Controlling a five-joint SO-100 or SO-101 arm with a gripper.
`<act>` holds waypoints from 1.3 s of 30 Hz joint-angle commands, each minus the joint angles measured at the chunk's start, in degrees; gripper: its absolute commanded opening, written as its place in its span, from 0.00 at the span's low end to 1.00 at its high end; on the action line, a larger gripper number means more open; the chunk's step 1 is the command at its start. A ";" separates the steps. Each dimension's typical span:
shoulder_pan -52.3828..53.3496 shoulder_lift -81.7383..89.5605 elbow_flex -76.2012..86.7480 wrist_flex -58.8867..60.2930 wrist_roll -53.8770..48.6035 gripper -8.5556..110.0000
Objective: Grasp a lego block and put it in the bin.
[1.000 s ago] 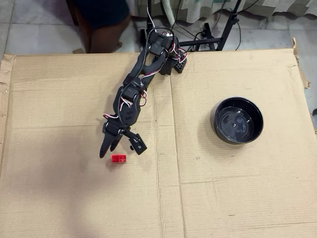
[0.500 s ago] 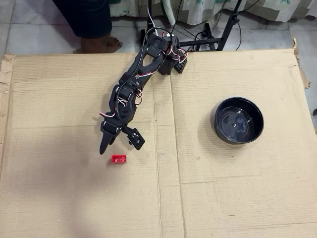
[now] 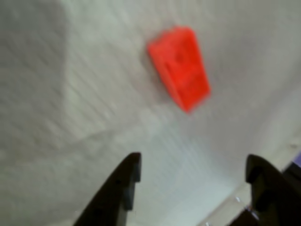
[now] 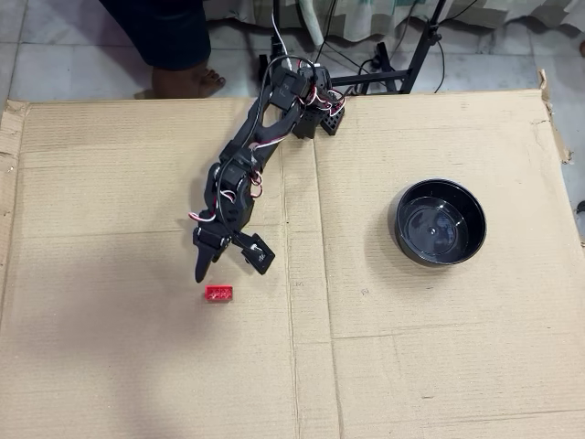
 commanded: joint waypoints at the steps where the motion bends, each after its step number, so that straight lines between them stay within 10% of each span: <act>1: -1.85 -0.35 -5.10 -0.53 0.44 0.29; 39: -1.67 -18.37 -22.06 0.09 0.35 0.28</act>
